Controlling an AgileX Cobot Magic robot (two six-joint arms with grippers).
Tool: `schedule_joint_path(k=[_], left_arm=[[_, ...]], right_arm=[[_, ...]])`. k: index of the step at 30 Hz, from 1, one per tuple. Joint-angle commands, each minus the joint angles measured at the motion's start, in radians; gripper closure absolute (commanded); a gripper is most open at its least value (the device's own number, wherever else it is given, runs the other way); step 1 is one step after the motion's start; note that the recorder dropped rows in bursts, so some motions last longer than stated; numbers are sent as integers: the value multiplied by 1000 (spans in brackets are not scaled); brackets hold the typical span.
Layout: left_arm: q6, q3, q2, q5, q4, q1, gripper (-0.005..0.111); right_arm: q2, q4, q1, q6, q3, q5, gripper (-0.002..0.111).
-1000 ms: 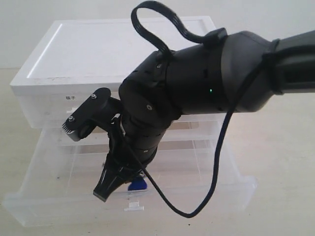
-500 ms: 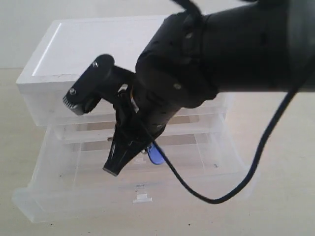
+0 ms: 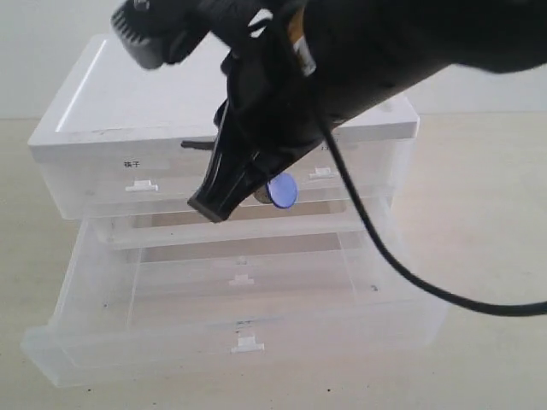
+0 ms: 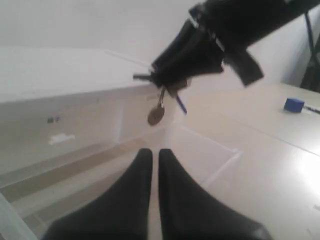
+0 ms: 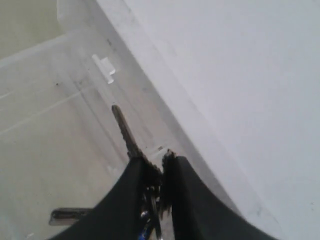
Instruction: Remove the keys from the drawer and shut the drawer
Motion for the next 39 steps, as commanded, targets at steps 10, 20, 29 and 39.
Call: schedule_joint_path(k=[10,20,29,39], left_arm=[[144,-19,501,-189,-67,3,102],[1834,-130,916,-358,-1719,3,102],[2142,-130,977,-465,-2083,3,102],[1576,-128,993,-419,-1417,3,102]], right_arm=[[-156,-34,-6,17,-1,97,109],[-156,-34,-6,9,-1,105,109],[-156,-34,-6,9,-1,111,109],[-156,-33,-6,9,-1,111,109]])
